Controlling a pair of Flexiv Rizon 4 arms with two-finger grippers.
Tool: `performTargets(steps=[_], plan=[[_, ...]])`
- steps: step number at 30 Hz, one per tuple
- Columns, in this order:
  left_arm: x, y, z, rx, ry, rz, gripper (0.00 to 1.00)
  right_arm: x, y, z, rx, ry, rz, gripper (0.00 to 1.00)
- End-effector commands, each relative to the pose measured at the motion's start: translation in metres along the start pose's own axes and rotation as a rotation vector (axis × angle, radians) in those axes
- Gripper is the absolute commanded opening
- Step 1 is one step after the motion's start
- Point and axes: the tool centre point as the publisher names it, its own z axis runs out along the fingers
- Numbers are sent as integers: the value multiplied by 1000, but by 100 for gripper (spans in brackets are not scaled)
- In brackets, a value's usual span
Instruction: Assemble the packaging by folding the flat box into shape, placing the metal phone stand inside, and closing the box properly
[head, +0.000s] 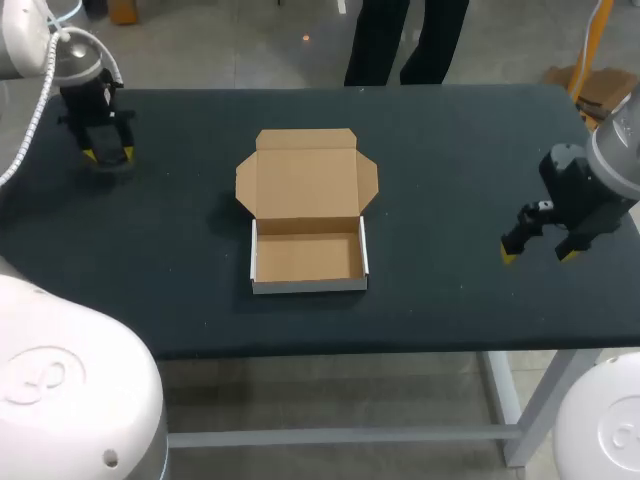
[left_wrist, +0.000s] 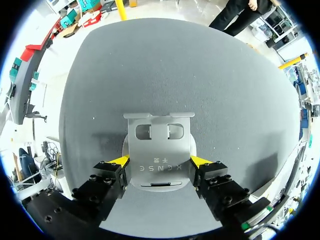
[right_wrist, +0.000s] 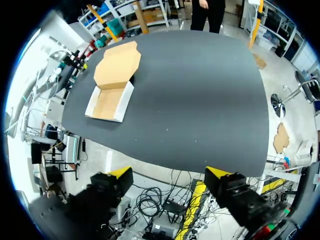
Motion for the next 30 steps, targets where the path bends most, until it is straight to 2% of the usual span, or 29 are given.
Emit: performTargets(steps=[1, 10, 19, 24, 30], plan=[[3, 39, -23, 129, 4, 5, 0, 3, 10, 3, -48, 41, -116, 100], [17, 70, -43, 138, 40, 58, 0, 9, 27, 10, -228, 172, -457, 100], [35, 105, -57, 138, 58, 111, 0, 31, 34, 13, -316, 238, -793, 100], [44, 120, -63, 139, 58, 129, 0, 36, 39, 21, -352, 286, -888, 100], [53, 133, -67, 135, 53, 145, 0, 43, 47, 36, -327, 335, -950, 100]])
